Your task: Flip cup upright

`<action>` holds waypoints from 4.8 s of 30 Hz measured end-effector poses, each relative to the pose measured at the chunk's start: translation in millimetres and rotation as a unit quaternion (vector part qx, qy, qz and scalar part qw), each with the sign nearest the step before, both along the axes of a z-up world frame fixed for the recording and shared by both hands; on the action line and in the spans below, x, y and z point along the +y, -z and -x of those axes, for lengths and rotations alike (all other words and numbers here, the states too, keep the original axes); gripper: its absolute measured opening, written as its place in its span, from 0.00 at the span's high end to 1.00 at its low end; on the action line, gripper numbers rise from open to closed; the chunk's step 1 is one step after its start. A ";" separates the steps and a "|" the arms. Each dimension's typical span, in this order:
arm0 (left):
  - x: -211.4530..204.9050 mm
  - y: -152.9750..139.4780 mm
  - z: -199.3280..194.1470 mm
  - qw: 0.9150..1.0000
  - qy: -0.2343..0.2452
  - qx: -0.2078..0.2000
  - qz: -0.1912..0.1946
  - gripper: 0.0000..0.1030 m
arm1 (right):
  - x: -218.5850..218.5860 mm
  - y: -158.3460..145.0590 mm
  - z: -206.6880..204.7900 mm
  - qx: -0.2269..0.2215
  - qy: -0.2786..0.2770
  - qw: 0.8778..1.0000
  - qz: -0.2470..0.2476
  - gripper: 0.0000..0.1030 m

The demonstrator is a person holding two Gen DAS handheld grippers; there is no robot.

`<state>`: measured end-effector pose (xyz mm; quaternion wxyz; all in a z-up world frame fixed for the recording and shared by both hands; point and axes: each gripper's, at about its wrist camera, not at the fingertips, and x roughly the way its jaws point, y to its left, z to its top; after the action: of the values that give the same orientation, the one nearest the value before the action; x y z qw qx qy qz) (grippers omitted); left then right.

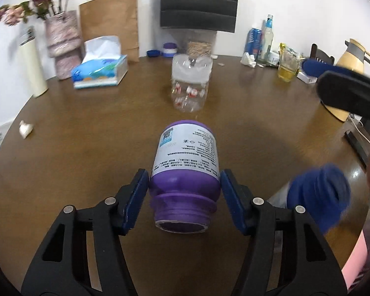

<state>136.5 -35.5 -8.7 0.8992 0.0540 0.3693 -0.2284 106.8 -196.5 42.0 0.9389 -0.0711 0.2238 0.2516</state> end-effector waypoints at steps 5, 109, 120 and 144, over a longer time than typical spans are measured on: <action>-29.3 -2.7 -34.7 0.999 0.046 0.017 0.010 0.45 | -25.3 14.7 -38.3 0.043 0.024 0.998 -0.039 0.26; -85.2 -4.0 -65.4 0.988 0.151 -0.008 0.014 0.03 | -21.4 84.8 -67.3 0.136 -0.053 0.989 0.003 0.25; -59.9 -3.7 -70.1 0.993 0.111 0.028 0.044 0.04 | -49.2 79.0 -38.4 0.124 -0.001 0.992 -0.010 0.25; -206.4 -16.7 -56.0 0.873 0.454 -0.044 -0.171 0.12 | -140.6 76.4 -19.2 0.119 0.185 0.974 -0.049 0.25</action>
<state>192.5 -242.0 8.0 0.6883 0.3788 0.2979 -0.5422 126.0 -337.1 -34.3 0.9382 0.0478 0.3306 0.0905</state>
